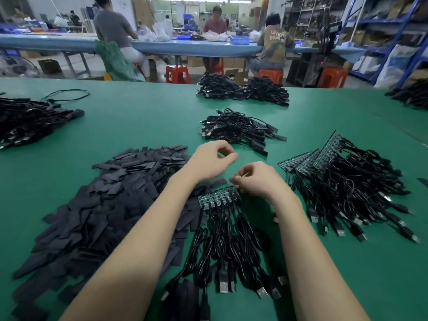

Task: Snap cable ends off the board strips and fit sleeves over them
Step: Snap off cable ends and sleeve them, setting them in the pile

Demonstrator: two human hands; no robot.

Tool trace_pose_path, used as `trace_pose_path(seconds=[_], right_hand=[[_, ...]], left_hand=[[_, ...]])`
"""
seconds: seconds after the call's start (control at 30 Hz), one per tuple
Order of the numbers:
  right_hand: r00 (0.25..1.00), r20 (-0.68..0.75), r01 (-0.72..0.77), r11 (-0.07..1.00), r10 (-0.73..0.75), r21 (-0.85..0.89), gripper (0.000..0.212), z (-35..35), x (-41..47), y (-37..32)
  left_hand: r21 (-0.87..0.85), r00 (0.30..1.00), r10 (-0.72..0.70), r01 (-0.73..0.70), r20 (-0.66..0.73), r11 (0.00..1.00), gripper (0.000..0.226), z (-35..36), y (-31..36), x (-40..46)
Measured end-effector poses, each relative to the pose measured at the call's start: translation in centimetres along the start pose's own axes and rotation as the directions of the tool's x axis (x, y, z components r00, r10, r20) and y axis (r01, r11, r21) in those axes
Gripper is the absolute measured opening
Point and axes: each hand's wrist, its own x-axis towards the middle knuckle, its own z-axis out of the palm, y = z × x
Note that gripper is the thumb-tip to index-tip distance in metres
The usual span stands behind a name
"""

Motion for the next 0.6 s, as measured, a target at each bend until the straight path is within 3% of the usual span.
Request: trace_pose_path(seconds=[0.1, 0.17, 0.27, 0.37, 0.5, 0.6], right_hand=[[0.985, 0.152, -0.063, 0.99, 0.082, -0.124, 0.029, -1.0, -0.6, -0.9], [0.983, 0.166, -0.061, 0.99, 0.082, -0.127, 0.03, -1.4, -0.9, -1.1], [0.985, 0.172, -0.054, 0.981, 0.021, 0.187, 0.019, -1.3, -1.1, -0.5], [0.975, 0.219, -0.092, 0.856, -0.025, 0.509, 0.015, -0.9, -0.9, 0.5], [0.971, 0.239, -0.156, 0.669, -0.033, 0.726, 0.017, -0.3, -0.6, 1.1], [0.973, 0.228, -0.157, 0.612, -0.04, 0.775, 0.034, 0.1, -0.6, 0.9]], left_hand=[[-0.116, 0.999, -0.028, 0.026, -0.016, 0.993, 0.007, -0.7, -0.1, -2.3], [-0.155, 0.999, -0.036, 0.035, -0.004, 0.987, 0.007, -0.9, 0.0, -2.8], [-0.192, 0.999, -0.036, 0.03, -0.032, 0.981, 0.01, -1.2, 0.4, -2.5], [-0.256, 0.997, -0.072, 0.071, 0.005, 0.964, 0.014, -1.5, 0.6, -2.3], [-0.376, 0.969, -0.17, 0.226, 0.176, 0.899, 0.017, -1.6, 0.3, -2.6], [-0.388, 0.951, -0.25, 0.303, 0.182, 0.871, 0.015, -2.0, 0.2, -2.8]])
